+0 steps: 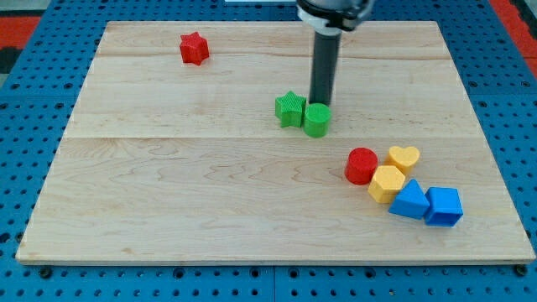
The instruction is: Move the green star above the green circle
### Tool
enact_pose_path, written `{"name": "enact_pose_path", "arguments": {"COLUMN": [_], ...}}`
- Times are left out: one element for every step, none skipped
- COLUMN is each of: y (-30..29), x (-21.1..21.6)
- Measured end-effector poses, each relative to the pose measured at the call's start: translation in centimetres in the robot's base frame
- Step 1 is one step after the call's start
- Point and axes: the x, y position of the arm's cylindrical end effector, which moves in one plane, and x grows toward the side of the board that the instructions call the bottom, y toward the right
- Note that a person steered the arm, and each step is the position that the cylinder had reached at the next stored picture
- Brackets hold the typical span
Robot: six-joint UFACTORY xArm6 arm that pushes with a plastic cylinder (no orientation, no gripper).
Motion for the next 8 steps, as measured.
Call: {"name": "enact_pose_path", "arguments": {"y": [-1.9, -3.8, -1.1, 0.6, -0.3, -1.9, -8.2, -9.1], "x": [0.6, 0.7, 3.3, 3.7, -1.1, -5.2, -4.4, -0.2]}}
